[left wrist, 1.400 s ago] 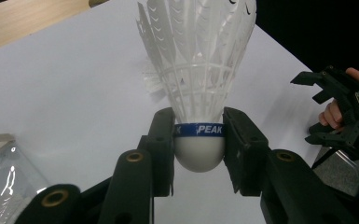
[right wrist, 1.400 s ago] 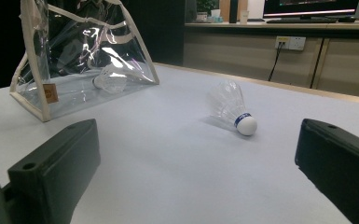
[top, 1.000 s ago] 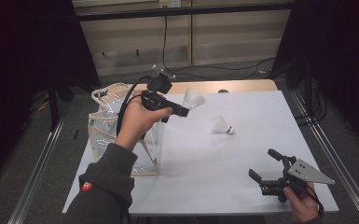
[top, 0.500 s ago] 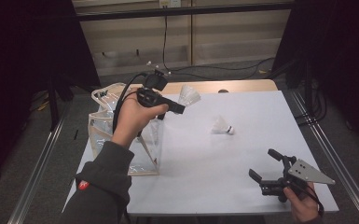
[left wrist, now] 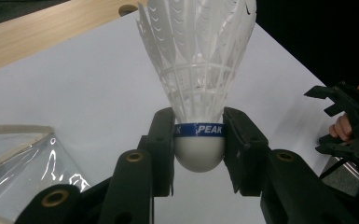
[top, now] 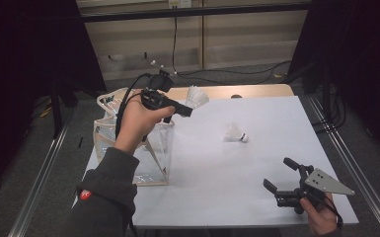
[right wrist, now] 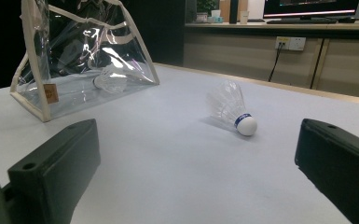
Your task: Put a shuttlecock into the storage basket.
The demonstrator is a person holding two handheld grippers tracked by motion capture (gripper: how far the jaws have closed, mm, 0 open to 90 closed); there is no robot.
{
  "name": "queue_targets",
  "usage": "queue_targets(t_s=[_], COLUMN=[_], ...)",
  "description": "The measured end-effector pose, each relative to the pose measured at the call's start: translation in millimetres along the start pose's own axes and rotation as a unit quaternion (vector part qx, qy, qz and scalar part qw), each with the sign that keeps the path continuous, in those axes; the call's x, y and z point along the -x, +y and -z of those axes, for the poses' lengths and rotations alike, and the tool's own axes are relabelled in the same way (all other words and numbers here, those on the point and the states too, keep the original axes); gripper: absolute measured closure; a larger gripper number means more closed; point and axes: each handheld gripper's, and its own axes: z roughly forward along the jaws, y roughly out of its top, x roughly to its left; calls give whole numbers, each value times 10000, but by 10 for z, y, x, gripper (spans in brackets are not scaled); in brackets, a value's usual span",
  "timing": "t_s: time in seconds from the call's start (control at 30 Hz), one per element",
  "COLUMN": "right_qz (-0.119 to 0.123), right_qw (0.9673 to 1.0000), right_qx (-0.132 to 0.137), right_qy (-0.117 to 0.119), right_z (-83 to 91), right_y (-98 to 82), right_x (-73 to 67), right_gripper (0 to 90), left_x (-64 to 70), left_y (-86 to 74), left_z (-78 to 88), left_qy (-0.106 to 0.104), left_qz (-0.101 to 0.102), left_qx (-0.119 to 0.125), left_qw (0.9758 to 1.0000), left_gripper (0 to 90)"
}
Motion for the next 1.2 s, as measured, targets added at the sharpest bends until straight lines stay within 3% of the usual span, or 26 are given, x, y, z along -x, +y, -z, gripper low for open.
queue_targets(t_s=[1.2], right_qz=[0], right_qw=[10000], right_qx=[18], right_qy=[-5], right_z=[-1], right_y=[-1], right_x=[0], right_gripper=[0], left_x=[-234], left_y=[-40], left_z=[251], left_qy=[370], left_qz=[283], left_qx=[138], left_qw=[9988], left_gripper=[657])
